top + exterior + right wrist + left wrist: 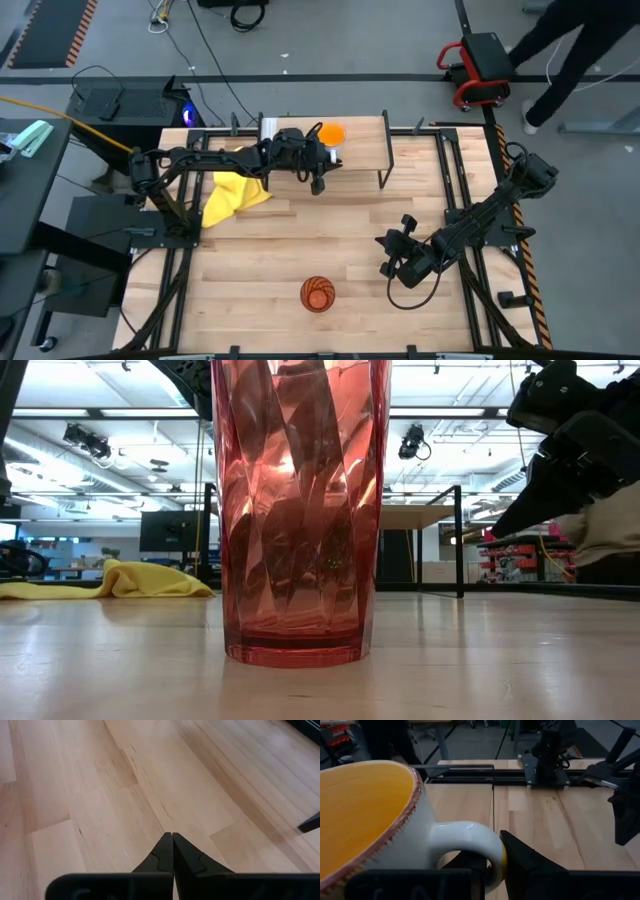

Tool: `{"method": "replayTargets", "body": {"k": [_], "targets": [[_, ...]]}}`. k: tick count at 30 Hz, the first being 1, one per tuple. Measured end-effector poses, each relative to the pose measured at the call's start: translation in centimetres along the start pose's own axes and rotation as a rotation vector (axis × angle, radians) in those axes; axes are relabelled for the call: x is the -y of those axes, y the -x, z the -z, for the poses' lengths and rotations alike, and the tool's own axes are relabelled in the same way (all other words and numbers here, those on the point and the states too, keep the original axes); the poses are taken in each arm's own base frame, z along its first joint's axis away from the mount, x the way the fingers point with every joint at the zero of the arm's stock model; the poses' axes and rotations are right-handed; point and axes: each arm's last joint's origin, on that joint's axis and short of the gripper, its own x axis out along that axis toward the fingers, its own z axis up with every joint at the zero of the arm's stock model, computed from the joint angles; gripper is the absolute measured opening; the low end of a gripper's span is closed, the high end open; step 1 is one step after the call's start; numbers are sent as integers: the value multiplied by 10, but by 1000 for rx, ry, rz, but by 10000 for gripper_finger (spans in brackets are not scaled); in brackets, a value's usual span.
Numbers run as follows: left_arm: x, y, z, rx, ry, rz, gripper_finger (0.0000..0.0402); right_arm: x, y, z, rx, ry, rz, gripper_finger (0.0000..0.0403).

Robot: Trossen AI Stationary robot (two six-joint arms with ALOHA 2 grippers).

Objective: Stack small to large cups/mugs on shelf
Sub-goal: Put the yellow mug on the shelf

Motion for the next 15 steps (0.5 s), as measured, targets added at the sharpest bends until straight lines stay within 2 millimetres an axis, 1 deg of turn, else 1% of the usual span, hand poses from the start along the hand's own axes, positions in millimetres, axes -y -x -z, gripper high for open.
{"method": "replayTargets", "body": {"k": [11, 15], "targets": [[0, 0, 2, -15, 15, 1, 45, 0, 0, 0, 0, 0, 0, 3], [0, 0, 2, -17, 16, 0, 65, 0, 0, 0, 0, 0, 0, 3]]}}
